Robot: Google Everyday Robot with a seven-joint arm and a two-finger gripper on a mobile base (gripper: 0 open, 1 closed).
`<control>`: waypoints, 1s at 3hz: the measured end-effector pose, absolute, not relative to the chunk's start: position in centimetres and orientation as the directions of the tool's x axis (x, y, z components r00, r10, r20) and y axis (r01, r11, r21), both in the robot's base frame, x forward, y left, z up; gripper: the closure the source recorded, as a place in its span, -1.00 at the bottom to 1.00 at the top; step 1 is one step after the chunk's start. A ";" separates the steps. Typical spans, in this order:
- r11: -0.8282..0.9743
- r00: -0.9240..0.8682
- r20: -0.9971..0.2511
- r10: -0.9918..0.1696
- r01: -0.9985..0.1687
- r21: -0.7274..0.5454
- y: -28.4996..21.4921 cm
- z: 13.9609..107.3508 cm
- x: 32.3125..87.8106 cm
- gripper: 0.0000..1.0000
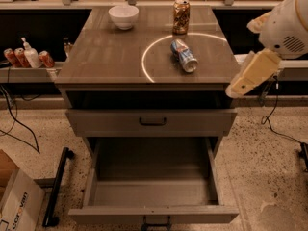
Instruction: Place redbull can into middle drawer
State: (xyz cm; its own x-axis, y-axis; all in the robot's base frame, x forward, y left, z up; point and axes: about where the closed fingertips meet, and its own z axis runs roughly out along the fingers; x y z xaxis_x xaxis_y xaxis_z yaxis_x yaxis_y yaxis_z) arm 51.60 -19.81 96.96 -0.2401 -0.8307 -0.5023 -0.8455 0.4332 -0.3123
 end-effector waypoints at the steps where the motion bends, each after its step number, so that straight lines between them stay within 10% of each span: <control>1: 0.438 -0.243 -0.509 -0.826 -0.844 -0.309 -19.6 96.6 52.0 -1.00; 3: 0.517 -0.341 -0.568 -0.749 -0.837 -0.179 -16.1 90.2 54.6 -1.00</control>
Offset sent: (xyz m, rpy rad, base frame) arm 0.0142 0.0191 -0.0406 0.0333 0.0821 -0.0536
